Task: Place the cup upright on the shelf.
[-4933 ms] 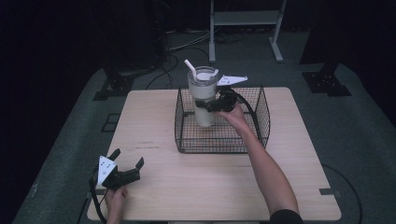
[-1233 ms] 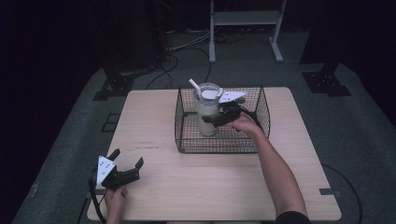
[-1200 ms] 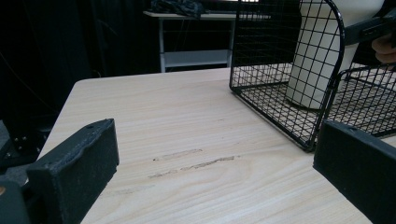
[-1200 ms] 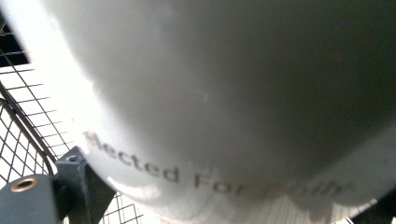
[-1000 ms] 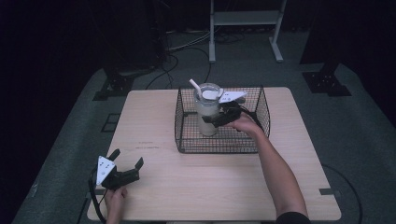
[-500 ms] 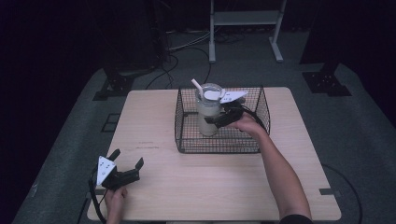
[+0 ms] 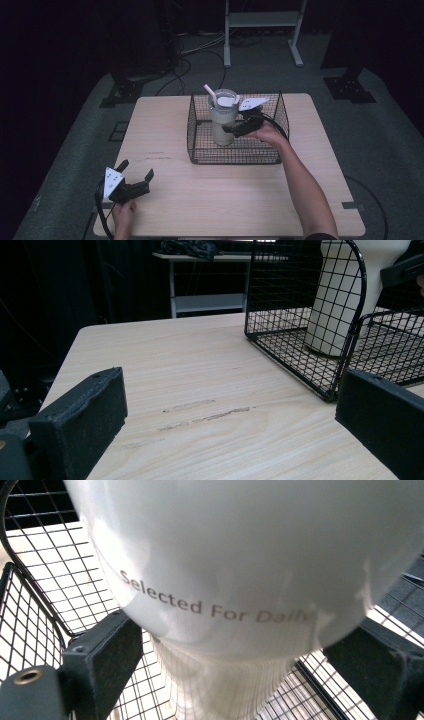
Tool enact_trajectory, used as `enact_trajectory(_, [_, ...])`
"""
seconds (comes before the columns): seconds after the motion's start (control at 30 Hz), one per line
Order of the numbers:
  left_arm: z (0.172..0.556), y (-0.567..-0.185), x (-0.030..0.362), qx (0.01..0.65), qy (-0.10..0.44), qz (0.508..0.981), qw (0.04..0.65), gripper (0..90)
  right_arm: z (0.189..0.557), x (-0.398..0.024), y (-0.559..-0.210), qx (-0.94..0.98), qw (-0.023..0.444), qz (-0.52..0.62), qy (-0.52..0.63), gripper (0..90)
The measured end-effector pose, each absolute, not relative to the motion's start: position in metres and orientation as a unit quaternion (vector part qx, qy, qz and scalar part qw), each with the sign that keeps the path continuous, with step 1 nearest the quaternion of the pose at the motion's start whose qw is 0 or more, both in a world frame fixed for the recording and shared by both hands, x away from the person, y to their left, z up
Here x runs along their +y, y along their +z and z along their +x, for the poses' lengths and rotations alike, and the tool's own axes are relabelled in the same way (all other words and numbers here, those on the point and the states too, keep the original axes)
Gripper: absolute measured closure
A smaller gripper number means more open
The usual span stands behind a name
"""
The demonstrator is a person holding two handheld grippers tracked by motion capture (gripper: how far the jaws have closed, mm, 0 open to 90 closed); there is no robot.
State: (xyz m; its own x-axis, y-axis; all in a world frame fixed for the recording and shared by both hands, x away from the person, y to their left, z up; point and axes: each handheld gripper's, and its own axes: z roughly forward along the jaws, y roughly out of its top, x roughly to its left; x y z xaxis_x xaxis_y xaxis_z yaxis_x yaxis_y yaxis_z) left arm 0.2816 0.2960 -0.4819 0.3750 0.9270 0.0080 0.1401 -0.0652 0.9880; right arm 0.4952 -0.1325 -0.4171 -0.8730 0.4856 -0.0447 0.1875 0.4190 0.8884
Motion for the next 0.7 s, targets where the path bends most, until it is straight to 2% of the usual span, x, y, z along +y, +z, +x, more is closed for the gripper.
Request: enact_trajectory(0.7, [0.282,-0.482,0.295,0.422,0.368,0.632,0.536,0.0,0.474,-0.156,-0.393,0.824,0.148,0.245,0.489,8.5])
